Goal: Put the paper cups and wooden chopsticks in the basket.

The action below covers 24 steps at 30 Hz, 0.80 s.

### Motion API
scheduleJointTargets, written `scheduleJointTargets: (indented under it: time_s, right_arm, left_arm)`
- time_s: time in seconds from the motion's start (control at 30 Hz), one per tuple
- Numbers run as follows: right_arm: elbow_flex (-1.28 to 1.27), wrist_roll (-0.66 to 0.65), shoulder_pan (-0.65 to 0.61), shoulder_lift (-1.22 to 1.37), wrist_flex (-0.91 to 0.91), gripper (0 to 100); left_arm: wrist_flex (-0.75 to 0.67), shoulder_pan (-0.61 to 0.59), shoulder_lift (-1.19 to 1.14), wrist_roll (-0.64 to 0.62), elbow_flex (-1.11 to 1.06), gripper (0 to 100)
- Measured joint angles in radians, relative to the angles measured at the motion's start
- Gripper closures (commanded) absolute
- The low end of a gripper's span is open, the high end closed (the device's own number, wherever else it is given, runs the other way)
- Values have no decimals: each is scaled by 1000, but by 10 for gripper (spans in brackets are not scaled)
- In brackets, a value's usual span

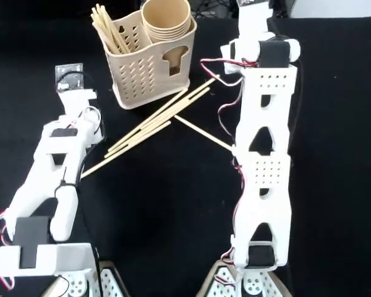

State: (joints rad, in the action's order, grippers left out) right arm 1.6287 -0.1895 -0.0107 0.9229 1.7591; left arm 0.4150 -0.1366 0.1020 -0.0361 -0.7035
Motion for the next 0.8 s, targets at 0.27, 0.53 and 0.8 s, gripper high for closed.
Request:
scheduleJointTargets:
  time_s: [0.27,0.53,0.8]
  right_arm:
    - [0,0,0,-212,2,986]
    - [2,0,0,-413,3,986]
    - [2,0,2,-437,3,986]
  left_arm:
    - [190,20,-269,-28,276,946]
    - [207,118,-341,-46,331,946]
    - [353,213,-339,11,333,946]
